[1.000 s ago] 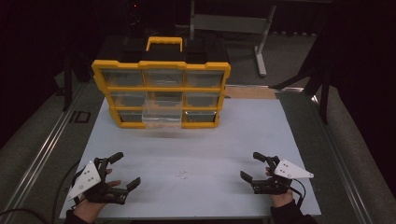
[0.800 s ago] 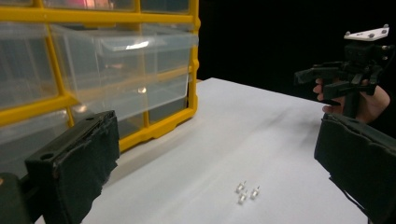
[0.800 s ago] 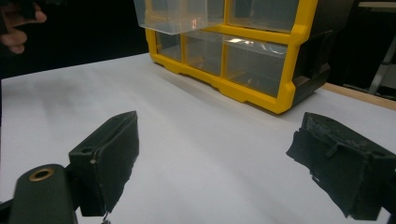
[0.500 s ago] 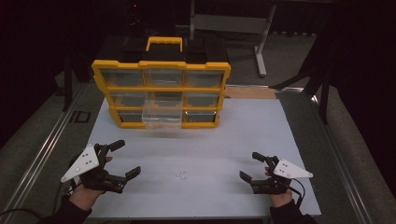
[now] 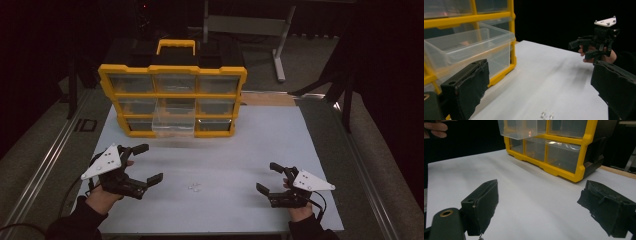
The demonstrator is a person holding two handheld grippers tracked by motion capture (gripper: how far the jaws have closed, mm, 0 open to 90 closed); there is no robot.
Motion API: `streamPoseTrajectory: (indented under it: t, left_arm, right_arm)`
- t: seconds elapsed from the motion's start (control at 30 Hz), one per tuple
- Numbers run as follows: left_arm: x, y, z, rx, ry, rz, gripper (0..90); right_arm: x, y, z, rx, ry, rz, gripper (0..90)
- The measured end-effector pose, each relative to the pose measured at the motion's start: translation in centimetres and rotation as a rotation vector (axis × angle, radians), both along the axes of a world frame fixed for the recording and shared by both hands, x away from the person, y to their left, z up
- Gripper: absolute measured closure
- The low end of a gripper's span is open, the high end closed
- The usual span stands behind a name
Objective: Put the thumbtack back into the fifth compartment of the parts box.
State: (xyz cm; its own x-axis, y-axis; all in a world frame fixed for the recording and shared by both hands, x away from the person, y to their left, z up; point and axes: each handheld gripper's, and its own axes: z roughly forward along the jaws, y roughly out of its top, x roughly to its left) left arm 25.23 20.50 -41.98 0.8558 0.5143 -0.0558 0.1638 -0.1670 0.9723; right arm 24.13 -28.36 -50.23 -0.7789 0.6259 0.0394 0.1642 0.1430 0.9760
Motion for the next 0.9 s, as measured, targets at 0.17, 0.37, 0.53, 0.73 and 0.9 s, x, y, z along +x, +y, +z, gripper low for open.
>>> streamPoseTrajectory:
  t: [0.17,0.37,0.53,0.73,0.9]
  left_arm:
    - [0.7,-1.2,-0.1,0.013,0.014,-0.031,1.2]
    - [1.3,-2.5,-0.3,0.023,0.004,-0.056,1.3]
    - [1.8,-3.4,-0.4,0.026,-0.001,-0.077,1.3]
    - [2.6,-4.5,-0.8,0.024,0.004,-0.137,1.2]
    - [3.2,-5.3,-1.2,0.023,-0.006,-0.186,1.3]
  right_arm:
    - [0.0,-0.1,0.0,-0.001,0.000,-0.001,13.3]
    - [0.0,-0.1,0.0,0.001,0.004,-0.001,13.3]
    - [0.0,-0.1,0.0,0.003,0.004,0.002,13.3]
    - [0.0,-0.1,0.0,0.006,0.007,0.005,13.3]
    - [0.0,-0.1,0.0,0.005,0.007,0.005,13.3]
